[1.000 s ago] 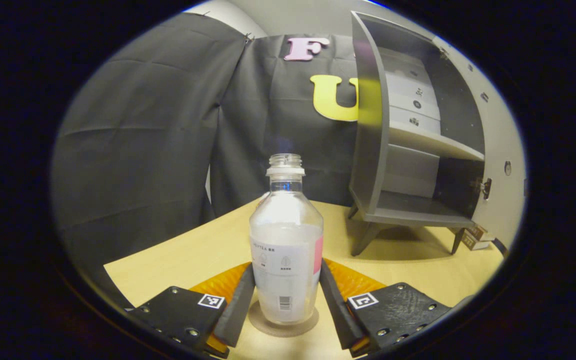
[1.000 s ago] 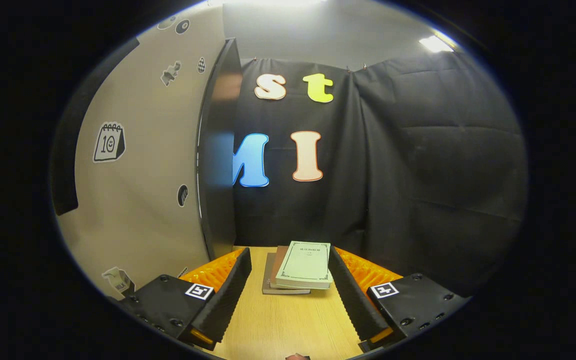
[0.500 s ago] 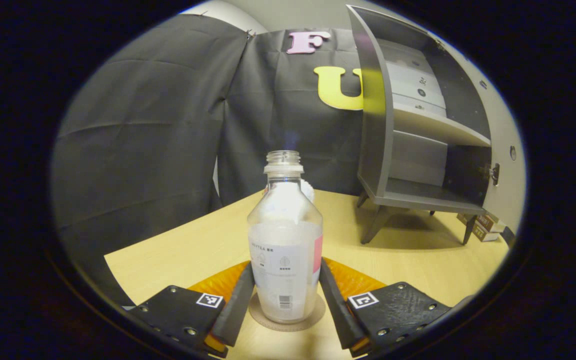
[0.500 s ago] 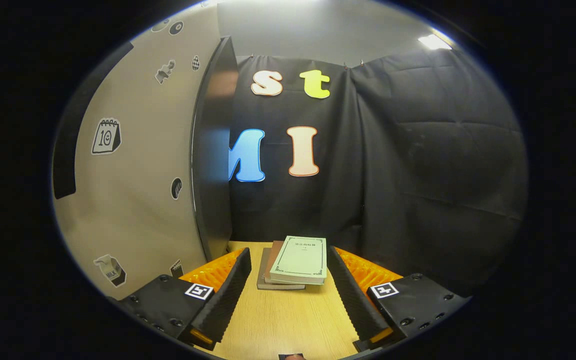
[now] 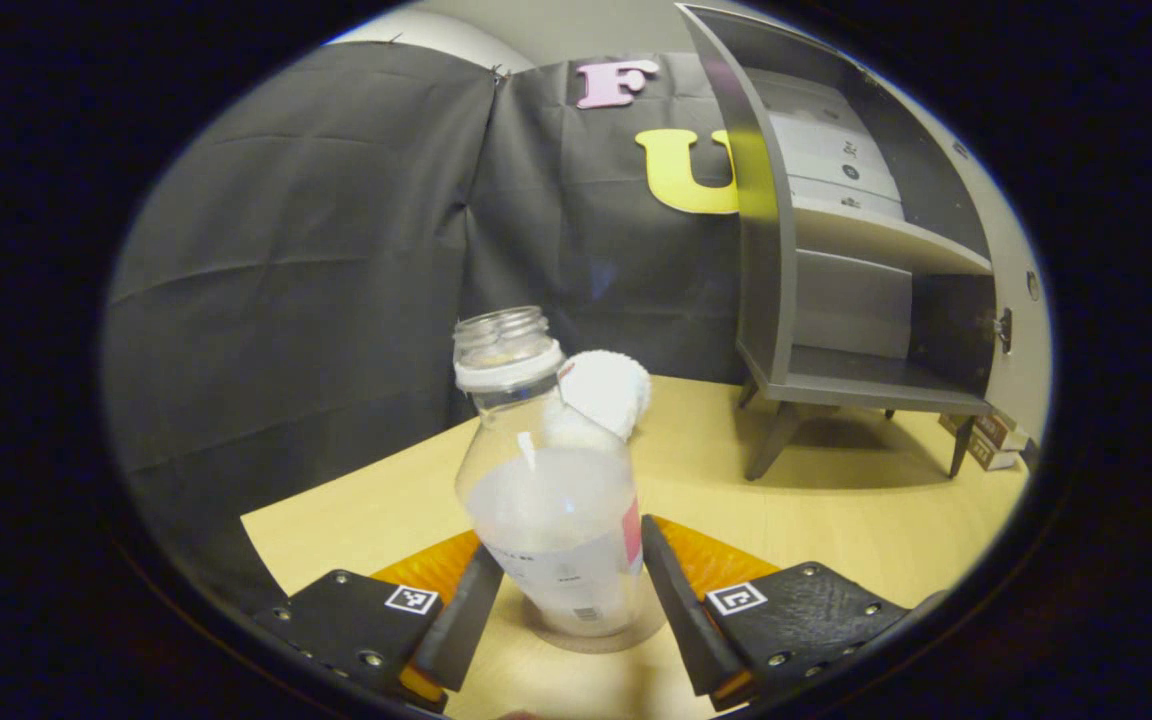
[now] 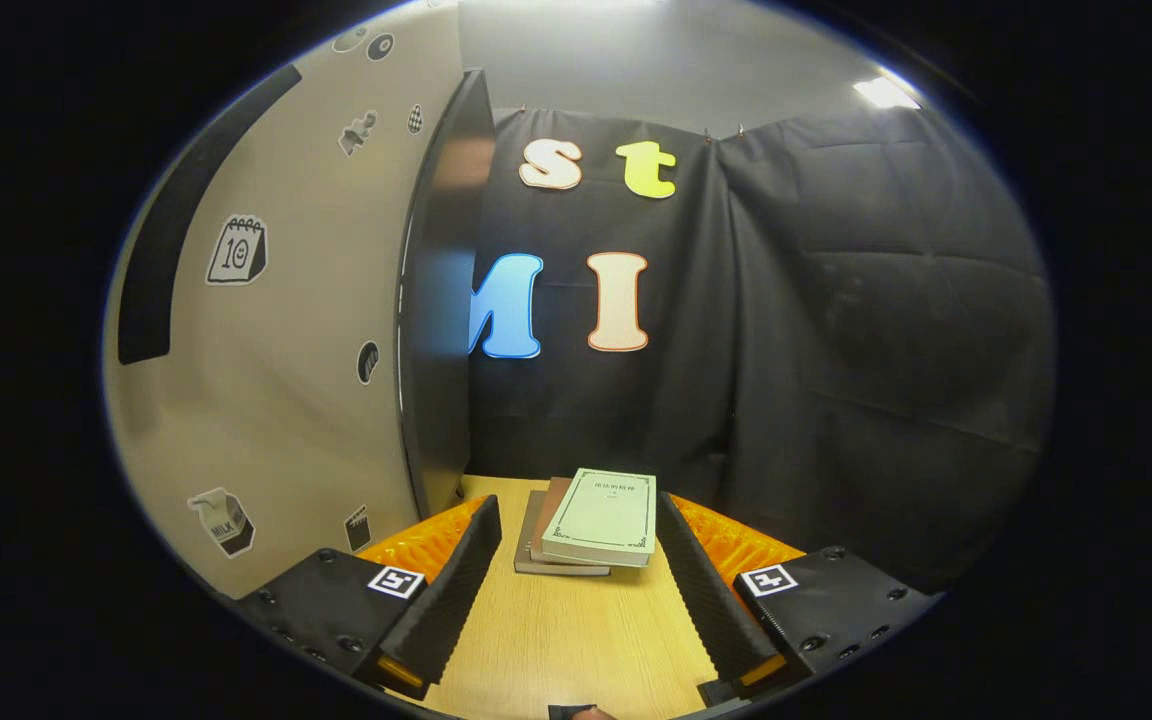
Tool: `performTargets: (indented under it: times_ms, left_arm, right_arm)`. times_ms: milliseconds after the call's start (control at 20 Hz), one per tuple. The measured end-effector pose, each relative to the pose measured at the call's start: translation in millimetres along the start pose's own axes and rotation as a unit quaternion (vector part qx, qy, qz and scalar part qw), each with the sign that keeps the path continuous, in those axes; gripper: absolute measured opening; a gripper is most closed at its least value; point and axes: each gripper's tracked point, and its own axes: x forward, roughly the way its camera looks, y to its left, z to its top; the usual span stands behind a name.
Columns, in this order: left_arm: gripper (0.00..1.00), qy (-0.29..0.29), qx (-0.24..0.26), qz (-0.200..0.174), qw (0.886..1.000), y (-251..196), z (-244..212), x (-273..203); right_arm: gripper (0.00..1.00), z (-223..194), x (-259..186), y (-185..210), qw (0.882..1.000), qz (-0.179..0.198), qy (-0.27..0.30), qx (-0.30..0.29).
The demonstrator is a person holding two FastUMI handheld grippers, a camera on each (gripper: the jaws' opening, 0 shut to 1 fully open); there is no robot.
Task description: Open the cabinet door with the right hand, grasp the bottle in the cabinet with the left hand and place it on the coaster, then close the cabinet door with the right hand.
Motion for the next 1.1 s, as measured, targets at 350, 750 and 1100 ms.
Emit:
performTargets:
  times_ms: [350,750,1100]
  left_arm:
    - [0.82,-0.034,0.013,0.009,0.999,5.8,28.9,-31.7]
    - [0.8,-0.084,0.021,0.02,0.996,-3.3,102.0,-67.5]
    - [0.81,-0.111,0.014,0.032,0.993,-9.0,181.2,-105.3]
  right_arm:
    - [0.99,14.0,-7.5,2.1,0.999,0.014,-0.02,0.021]
    - [0.99,33.8,-19.9,1.2,0.995,0.043,-0.053,0.067]
    - [0.98,54.6,-24.2,-0.1,0.992,0.066,-0.07,0.083]
